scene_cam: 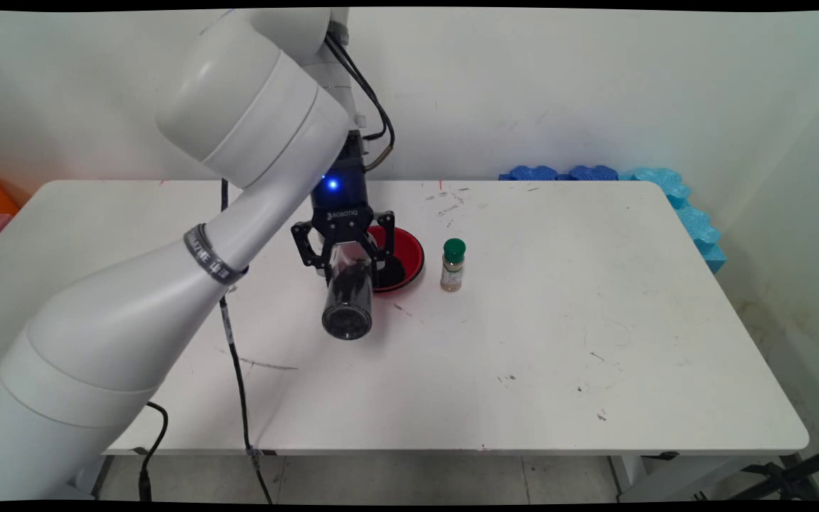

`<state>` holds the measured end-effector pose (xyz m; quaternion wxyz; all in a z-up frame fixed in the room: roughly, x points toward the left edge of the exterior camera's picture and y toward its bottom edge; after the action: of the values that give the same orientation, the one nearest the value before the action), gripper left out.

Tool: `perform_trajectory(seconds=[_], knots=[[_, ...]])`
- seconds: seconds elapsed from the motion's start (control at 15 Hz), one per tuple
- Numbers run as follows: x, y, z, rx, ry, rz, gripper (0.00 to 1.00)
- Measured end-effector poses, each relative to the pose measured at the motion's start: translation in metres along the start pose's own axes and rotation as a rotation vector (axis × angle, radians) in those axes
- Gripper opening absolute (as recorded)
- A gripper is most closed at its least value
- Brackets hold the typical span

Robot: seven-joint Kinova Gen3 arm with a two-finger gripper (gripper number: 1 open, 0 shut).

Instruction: Pour the black seasoning powder in the red bowl

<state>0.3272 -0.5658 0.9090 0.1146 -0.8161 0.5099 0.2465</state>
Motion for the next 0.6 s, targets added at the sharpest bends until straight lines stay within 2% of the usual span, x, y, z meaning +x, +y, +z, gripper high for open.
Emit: perform_trajectory(seconds=[0.6], knots=[[0.0003,0.0083,-0.0026,0.01,-0.03,-0.041,0.0]])
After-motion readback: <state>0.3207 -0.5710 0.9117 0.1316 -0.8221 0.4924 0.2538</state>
